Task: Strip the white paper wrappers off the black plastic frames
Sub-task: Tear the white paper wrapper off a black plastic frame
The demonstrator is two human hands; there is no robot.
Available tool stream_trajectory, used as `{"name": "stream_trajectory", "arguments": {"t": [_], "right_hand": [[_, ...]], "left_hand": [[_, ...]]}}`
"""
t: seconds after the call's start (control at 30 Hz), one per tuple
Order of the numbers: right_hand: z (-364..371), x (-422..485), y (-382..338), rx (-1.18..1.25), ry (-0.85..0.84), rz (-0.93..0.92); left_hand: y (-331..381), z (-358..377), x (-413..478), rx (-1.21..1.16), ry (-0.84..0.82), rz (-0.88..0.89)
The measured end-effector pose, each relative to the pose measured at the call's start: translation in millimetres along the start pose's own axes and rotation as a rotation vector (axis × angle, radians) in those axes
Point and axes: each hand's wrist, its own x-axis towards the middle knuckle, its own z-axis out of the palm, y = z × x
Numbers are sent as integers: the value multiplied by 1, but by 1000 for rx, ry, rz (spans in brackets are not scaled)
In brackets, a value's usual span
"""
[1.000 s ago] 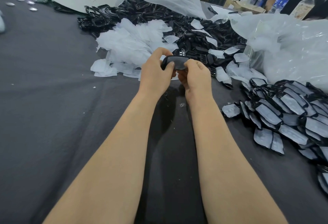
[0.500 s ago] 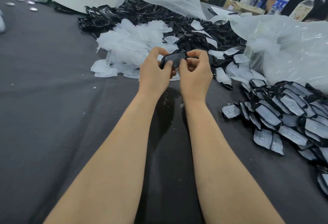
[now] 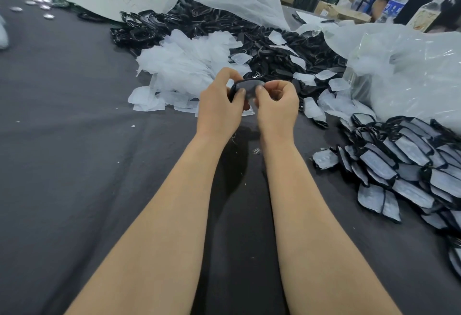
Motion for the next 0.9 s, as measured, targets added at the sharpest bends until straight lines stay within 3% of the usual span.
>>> {"name": "stream_trajectory", "arguments": {"t": [0.17,0.4,0.9], "right_hand": [[-1,4,1,118,-4,68],[-7,11,-1,361,-176,305],[-7,9,4,143,-166,151]], "left_hand": [[0,-1,0,-20,-19,-2],[-1,-2,2,-73,-28,-80],[-2,-2,4,-109,-16,-118]]}}
